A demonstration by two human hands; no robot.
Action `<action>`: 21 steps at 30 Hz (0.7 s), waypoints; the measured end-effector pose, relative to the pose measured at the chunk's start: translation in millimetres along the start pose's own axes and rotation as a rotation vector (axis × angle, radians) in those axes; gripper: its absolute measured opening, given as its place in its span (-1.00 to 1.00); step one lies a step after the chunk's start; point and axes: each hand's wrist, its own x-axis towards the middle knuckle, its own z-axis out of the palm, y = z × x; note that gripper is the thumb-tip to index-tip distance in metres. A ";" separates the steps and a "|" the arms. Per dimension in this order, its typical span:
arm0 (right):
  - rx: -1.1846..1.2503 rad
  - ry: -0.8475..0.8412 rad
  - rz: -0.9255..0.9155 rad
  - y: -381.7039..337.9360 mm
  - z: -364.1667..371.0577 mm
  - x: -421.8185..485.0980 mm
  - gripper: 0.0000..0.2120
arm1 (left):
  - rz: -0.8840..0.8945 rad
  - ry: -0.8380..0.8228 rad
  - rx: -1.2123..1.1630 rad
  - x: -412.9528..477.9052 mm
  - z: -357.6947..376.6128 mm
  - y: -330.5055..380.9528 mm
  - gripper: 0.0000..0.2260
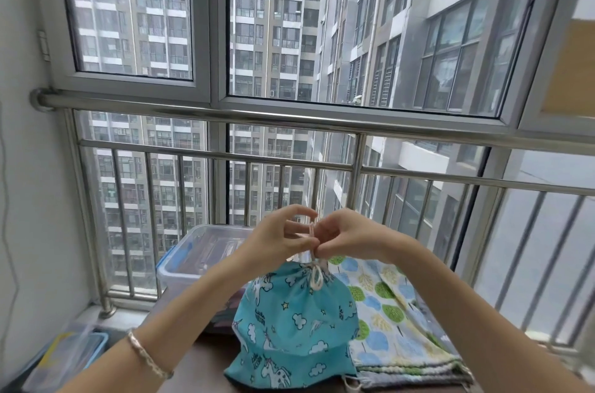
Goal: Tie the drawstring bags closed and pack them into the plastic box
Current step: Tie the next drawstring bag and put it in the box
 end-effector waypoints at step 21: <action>0.718 0.104 0.037 25.1 12.1 4.9 -0.88 | -0.081 -0.024 0.086 6.2 1.6 5.9 -0.84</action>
